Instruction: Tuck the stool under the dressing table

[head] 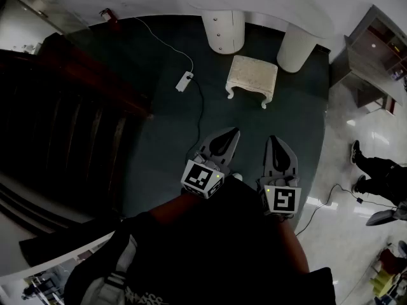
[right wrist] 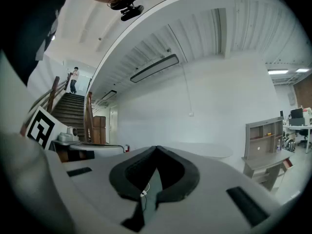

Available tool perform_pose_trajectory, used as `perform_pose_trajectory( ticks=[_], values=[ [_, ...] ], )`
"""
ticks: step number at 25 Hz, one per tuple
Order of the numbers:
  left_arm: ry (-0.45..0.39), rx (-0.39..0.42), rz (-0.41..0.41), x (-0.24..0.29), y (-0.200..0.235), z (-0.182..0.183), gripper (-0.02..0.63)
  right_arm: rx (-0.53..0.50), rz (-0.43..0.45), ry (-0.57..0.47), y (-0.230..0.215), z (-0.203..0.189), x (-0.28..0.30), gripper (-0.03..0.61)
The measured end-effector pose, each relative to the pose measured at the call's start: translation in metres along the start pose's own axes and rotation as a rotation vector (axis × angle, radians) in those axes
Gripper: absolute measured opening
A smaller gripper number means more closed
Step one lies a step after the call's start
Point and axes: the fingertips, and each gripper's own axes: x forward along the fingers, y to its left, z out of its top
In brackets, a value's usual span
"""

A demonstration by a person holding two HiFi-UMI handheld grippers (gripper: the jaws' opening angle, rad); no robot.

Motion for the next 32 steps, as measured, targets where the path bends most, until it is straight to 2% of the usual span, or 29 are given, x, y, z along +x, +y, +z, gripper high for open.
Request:
perform_pose_trajectory(
  ticks=[8,13,17,21,23,26,30,32],
  values=[
    [0.041,-0.006,0.014,-0.002,0.000,-0.013,0.015,0.094,-0.031,0.004,-0.019,-0.017,-0.009,0.037],
    [0.057,-0.042,0.013,0.014,0.020,-0.028,0.015,0.103,-0.081,0.057,-0.029,-0.037,0.006,0.038],
    [0.063,-0.044,0.028,0.034,0.044,-0.028,0.015,0.087,-0.098,0.068,-0.043,-0.039,0.023,0.038],
    [0.077,-0.073,0.048,0.059,0.085,-0.033,0.015,0.087,-0.112,0.109,-0.056,-0.050,0.062,0.038],
    [0.093,-0.085,0.054,0.073,0.110,-0.037,0.015,0.104,-0.068,0.123,-0.057,-0.059,0.089,0.038],
    [0.132,-0.118,0.048,0.099,0.140,-0.048,0.015,0.108,-0.032,0.143,-0.063,-0.049,0.136,0.038],
    [0.191,-0.158,0.030,0.132,0.180,-0.058,0.015,0.074,-0.073,0.178,-0.083,-0.045,0.192,0.038],
    [0.170,-0.163,0.020,0.147,0.209,-0.058,0.015,0.067,-0.097,0.201,-0.087,-0.051,0.219,0.038]
  ],
)
